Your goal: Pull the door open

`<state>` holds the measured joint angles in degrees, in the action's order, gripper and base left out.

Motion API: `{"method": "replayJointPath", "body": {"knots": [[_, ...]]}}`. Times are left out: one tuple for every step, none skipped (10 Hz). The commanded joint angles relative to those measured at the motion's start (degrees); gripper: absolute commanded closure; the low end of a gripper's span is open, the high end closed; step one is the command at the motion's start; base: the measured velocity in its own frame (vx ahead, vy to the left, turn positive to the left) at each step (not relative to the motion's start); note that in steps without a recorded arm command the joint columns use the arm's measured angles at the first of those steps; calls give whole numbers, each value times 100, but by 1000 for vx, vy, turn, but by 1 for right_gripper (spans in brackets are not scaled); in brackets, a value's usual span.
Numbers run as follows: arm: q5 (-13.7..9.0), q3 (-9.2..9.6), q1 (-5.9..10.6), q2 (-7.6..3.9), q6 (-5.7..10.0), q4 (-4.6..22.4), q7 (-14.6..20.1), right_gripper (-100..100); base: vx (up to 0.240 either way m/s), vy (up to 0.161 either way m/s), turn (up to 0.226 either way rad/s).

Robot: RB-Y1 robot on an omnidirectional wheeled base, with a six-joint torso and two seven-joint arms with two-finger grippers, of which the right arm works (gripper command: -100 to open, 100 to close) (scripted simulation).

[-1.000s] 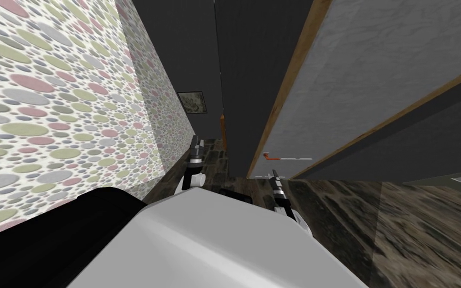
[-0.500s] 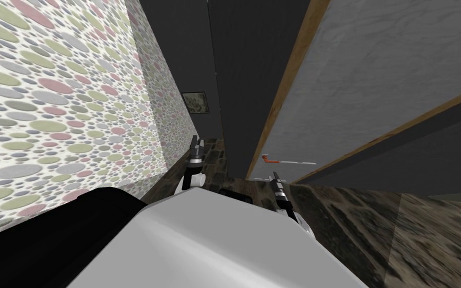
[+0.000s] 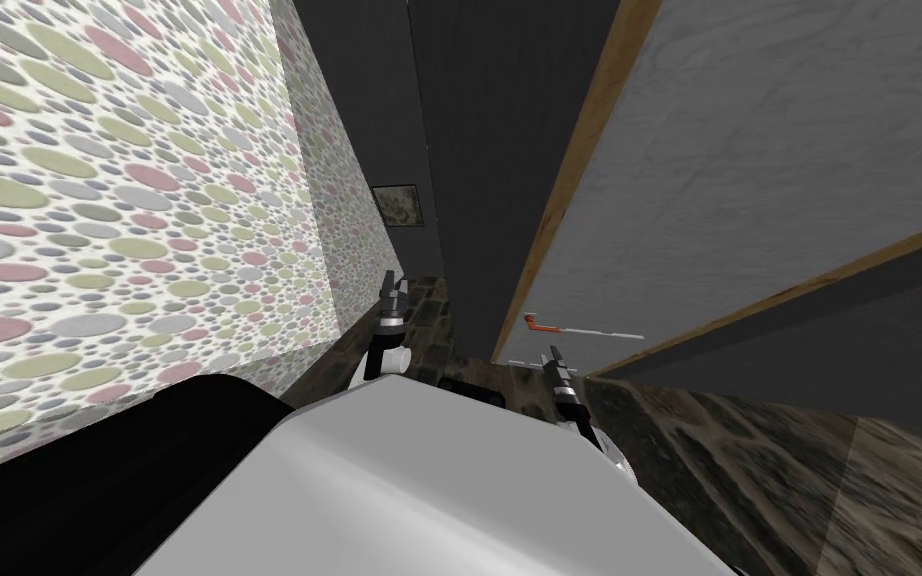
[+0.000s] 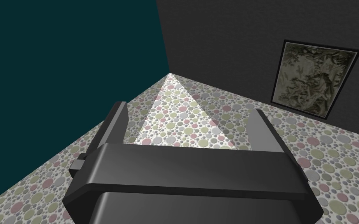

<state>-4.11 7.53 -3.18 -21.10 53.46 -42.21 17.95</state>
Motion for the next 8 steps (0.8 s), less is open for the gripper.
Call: {"method": "replayJointPath", "body": {"knots": [[-37,-145,144,52,20,225,-60,-100,68,-21,261],[-57,-226,203,77,22,320,-90,-100,59,-21,193],[-79,-312,267,102,25,422,-121,-100,50,-16,180],[-102,-401,333,129,27,528,-154,-100,50,-26,171],[-149,-582,465,183,32,741,-220,-100,67,-56,312],[-149,-582,465,183,32,741,-220,-100,58,-48,168],[-191,-747,587,233,36,937,-281,-100,62,-46,257],[-225,-880,685,273,40,1094,-330,-100,75,-60,352]]}}
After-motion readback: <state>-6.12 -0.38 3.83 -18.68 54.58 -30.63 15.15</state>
